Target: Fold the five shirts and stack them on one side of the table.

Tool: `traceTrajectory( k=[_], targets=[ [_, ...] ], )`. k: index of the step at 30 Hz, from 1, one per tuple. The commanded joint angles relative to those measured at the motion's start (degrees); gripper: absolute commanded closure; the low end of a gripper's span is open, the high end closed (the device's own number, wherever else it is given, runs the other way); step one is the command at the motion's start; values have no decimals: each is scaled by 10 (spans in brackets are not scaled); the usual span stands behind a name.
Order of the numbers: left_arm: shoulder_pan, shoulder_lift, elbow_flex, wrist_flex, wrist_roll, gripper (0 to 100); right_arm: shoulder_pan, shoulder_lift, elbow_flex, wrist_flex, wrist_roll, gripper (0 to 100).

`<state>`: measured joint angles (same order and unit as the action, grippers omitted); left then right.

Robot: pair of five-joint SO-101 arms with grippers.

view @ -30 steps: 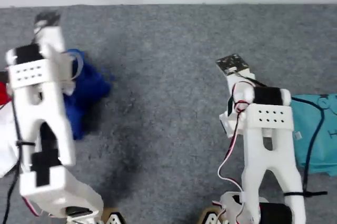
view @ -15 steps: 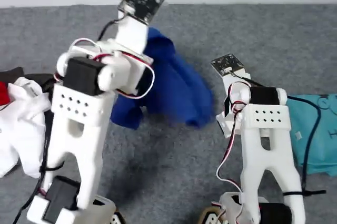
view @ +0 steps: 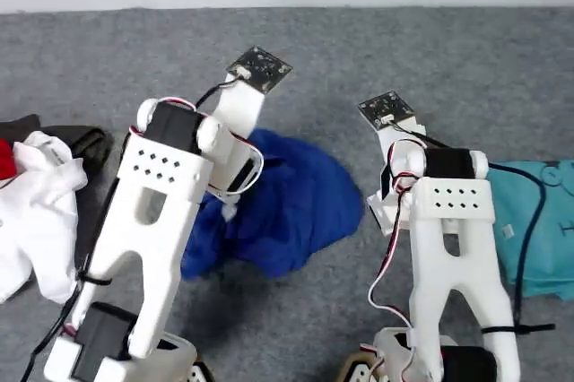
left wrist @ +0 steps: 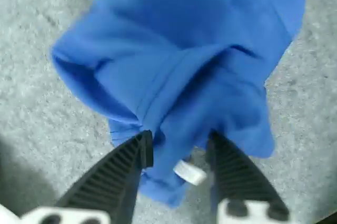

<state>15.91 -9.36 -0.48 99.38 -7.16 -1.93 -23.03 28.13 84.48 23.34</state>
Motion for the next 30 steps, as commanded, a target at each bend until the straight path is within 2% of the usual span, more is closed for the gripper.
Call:
traceTrajectory(
  k=[1,5,8,15,19,23,30],
  targets=[
    [-2,-43,-3,10,-6,816,-5,-14,-5,-15,2,854],
    [-56,-61,-3,10,-6,814,-5,-12,-1,-48,2,854],
    [-103,-60,0,9,-6,814,-41,-12,12,-66,1,854],
    [-167,-59,9,10,-4,815,-286,-12,74,-108,-4,855],
    [-189,-60,73,10,-4,816,-369,-12,110,-159,-19,855],
    [-218,-64,141,11,-5,816,-382,-12,180,-244,-22,855],
    [-273,-64,150,11,-4,816,-381,-9,286,-389,-26,858]
  ],
)
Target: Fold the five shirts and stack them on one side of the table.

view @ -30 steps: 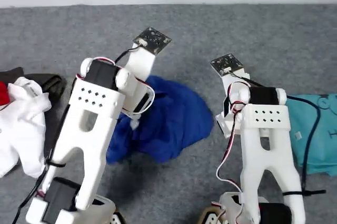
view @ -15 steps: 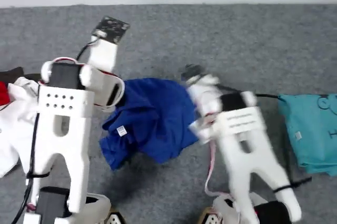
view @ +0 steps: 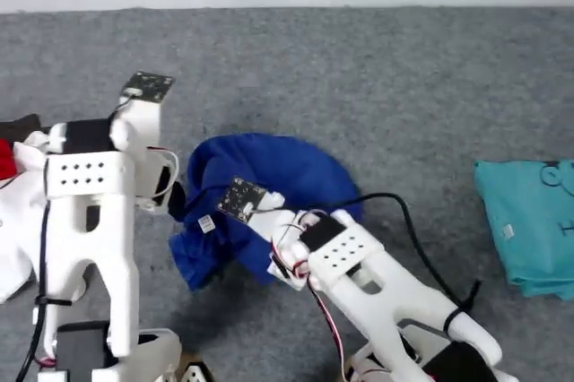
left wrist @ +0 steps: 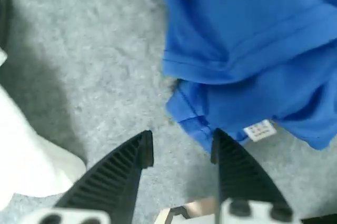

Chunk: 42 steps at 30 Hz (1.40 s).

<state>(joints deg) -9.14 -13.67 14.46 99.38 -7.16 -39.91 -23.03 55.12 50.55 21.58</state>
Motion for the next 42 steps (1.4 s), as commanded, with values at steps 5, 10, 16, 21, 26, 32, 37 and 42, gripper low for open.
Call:
traceTrajectory(
  k=[5,10,16,21,26,32,37,42],
  targets=[
    [-45,-21,2,11,-4,816,10,45,19,-116,-25,887],
    [-44,-21,3,11,-4,816,86,109,-2,-172,-9,976],
    [-43,-20,4,11,-4,816,221,120,-121,-103,-8,991],
    [-43,-18,4,11,-4,816,327,119,-269,-29,-5,991],
    [-43,-18,4,11,-4,816,392,122,-354,-20,-5,990],
    [-42,-17,4,11,-4,816,436,122,-360,-70,-9,990],
    [-42,-17,5,11,-4,816,459,101,-393,-62,-49,990],
    [-42,-17,6,11,-4,816,454,68,-438,-29,-62,988]
  ],
)
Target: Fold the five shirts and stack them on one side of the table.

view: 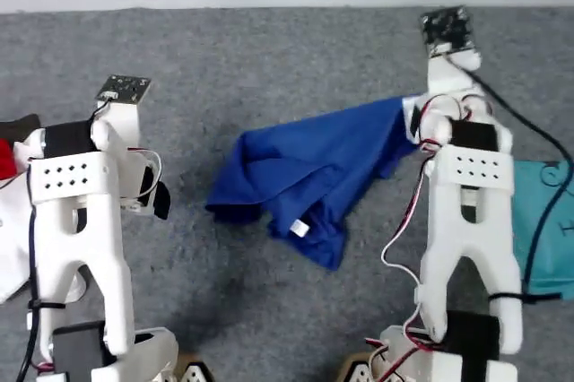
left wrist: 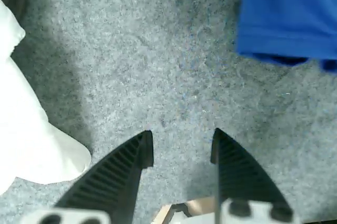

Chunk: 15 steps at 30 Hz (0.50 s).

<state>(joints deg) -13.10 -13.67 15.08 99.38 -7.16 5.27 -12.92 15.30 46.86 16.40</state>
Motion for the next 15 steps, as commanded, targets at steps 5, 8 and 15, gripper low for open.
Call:
traceTrajectory(
  k=[5,8,15],
  targets=[
    [35,-17,27,7,-5,816,27,0,-32,5,-11,984],
    [103,-17,31,-9,-5,816,39,44,-31,31,-10,897],
    [326,-16,29,-84,-4,811,39,96,-33,135,35,508]
  ],
)
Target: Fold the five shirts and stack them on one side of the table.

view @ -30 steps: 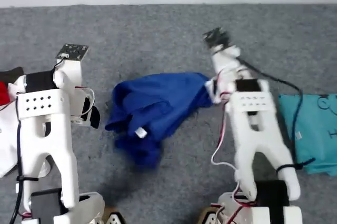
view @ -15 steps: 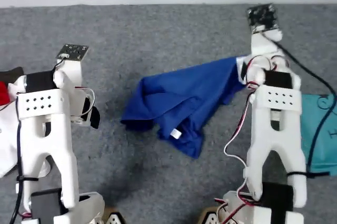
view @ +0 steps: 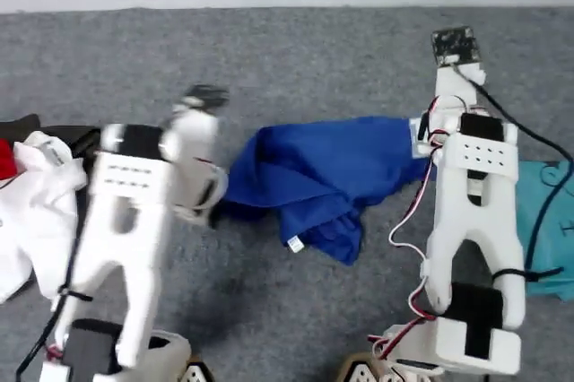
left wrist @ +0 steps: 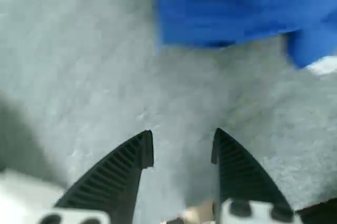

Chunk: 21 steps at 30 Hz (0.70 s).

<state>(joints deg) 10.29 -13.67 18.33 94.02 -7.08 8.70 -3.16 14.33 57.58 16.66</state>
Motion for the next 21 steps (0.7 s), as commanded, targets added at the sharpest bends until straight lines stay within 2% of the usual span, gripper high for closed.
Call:
traceTrajectory(
  k=[1,6,12,17,21],
  targets=[
    [121,-16,-3,-41,-5,811,3,-2,-23,40,47,473],
    [220,-11,1,-98,-4,811,5,-11,-20,69,65,359],
    [284,81,-7,-168,-4,815,-9,-7,-19,80,64,336],
    [290,154,-76,-204,-4,815,-6,-7,-19,80,18,336],
    [292,209,-129,-206,-5,816,-10,-7,-18,80,16,336]
  ],
)
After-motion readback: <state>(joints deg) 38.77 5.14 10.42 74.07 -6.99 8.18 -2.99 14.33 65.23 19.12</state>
